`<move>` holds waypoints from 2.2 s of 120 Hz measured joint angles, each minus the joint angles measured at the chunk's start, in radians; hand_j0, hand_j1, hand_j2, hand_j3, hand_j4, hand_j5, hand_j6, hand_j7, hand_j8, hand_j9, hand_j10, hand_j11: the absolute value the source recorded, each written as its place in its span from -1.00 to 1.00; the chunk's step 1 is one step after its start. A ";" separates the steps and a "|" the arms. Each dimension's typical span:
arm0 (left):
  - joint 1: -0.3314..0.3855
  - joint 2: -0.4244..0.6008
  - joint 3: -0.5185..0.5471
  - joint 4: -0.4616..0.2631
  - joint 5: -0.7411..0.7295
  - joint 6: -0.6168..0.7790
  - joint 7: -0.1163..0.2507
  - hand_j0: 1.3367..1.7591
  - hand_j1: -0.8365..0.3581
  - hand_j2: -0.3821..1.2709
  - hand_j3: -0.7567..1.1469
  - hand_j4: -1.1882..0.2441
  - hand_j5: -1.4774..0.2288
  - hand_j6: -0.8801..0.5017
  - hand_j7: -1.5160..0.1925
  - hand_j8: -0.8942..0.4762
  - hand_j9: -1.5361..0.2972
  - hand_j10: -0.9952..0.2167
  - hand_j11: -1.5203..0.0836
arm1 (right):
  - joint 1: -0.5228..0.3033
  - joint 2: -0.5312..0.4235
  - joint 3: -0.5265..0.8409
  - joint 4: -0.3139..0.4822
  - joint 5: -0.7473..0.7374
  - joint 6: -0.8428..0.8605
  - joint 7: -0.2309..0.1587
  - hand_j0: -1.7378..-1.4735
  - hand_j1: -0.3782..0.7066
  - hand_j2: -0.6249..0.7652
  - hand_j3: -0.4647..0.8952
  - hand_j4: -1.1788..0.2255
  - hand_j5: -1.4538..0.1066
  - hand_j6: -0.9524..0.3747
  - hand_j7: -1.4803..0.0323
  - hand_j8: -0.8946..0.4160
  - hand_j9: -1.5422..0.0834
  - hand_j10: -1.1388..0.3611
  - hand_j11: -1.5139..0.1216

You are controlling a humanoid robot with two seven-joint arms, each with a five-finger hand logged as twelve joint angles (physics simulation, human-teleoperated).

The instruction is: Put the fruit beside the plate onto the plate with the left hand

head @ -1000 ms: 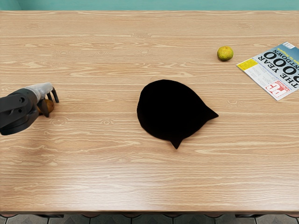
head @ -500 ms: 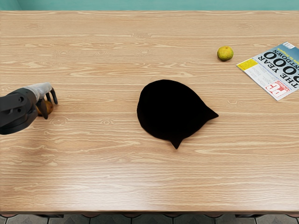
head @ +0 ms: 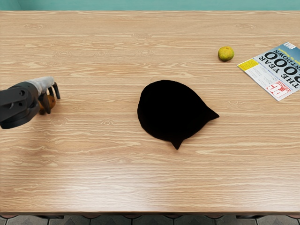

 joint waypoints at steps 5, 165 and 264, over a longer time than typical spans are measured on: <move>-0.007 0.001 -0.001 0.000 -0.001 -0.005 0.000 0.50 -0.05 -0.19 -0.20 -0.31 -0.34 -0.53 -0.31 -0.46 -0.33 -0.45 -0.25 | 0.000 0.000 0.000 0.000 0.000 0.000 0.000 -0.40 -0.89 -0.11 -0.32 0.64 0.82 0.39 0.91 0.32 0.85 0.48 0.81; -0.327 -0.092 -0.046 -0.016 -0.308 -0.258 0.000 0.50 -0.17 0.05 -0.20 -0.34 -0.44 -0.49 -0.37 -0.41 -0.39 -0.56 -0.33 | 0.001 0.000 0.001 0.000 0.000 0.000 0.000 -0.40 -0.89 -0.11 -0.32 0.64 0.82 0.39 0.91 0.32 0.85 0.48 0.81; -0.422 -0.288 -0.057 -0.010 -0.420 -0.273 0.000 0.49 -0.27 0.16 -0.20 -0.39 -0.52 -0.41 -0.45 -0.34 -0.45 -0.57 -0.40 | -0.001 0.000 0.003 0.000 0.001 -0.001 0.000 -0.40 -0.89 -0.11 -0.32 0.64 0.82 0.40 0.91 0.32 0.85 0.48 0.81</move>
